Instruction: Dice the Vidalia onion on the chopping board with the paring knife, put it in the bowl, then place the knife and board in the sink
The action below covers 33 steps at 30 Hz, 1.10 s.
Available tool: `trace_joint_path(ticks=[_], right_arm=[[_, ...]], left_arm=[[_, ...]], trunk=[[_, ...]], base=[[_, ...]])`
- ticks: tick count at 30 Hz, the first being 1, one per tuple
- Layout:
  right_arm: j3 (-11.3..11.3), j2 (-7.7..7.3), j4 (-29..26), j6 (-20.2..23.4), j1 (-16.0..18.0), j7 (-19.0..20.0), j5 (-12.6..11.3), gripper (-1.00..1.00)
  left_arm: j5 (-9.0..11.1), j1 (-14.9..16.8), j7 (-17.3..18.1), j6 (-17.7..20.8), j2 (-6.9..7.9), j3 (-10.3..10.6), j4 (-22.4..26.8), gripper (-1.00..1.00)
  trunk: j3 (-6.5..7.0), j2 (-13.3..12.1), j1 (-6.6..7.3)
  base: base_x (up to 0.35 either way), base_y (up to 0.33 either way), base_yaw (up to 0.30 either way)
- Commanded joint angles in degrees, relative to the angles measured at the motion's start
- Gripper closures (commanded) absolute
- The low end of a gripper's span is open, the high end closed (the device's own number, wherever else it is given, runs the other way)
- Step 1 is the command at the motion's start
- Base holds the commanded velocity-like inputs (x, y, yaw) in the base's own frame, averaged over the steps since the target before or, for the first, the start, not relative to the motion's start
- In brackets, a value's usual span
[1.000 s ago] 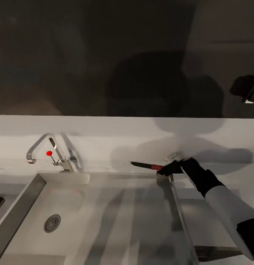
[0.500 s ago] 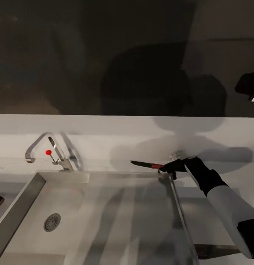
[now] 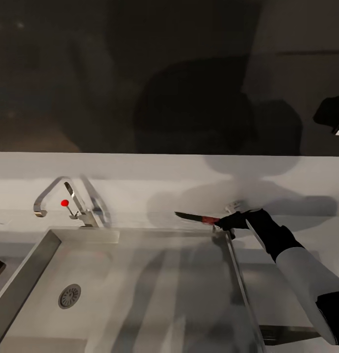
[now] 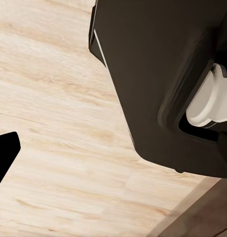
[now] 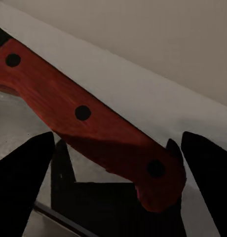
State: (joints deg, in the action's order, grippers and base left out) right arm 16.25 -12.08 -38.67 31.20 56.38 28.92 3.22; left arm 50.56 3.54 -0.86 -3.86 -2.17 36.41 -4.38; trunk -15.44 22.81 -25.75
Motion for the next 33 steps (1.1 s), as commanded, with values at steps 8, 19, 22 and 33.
trace_joint_path(ticks=[8,19,22,33], right_arm=[[0.2,0.06,0.0,0.2,0.0,0.3,0.3,1.00],[0.4,0.42,0.0,0.2,0.0,0.3,0.3,1.00],[0.5,0.58,0.0,0.2,0.0,0.3,0.4,1.00],[8.9,1.60,-0.1,-1.9,0.0,3.3,0.4,1.00]], left_arm=[[0.2,0.1,0.0,-0.3,-0.11,0.3,-0.2,-1.00],[0.2,0.1,0.0,-0.3,-0.12,0.3,-0.2,-1.00],[0.2,0.1,0.0,-0.3,-0.12,0.3,-0.2,-1.00],[0.2,0.1,0.0,-0.3,-0.12,0.3,-0.2,-1.00]], trunk=[[-0.10,0.1,-0.03],[-0.10,0.1,-0.03],[-0.10,0.1,-0.03],[-0.10,0.1,-0.03]], base=[[0.000,0.000,0.000],[0.000,0.000,0.000],[0.000,0.000,0.000],[0.000,0.000,0.000]])
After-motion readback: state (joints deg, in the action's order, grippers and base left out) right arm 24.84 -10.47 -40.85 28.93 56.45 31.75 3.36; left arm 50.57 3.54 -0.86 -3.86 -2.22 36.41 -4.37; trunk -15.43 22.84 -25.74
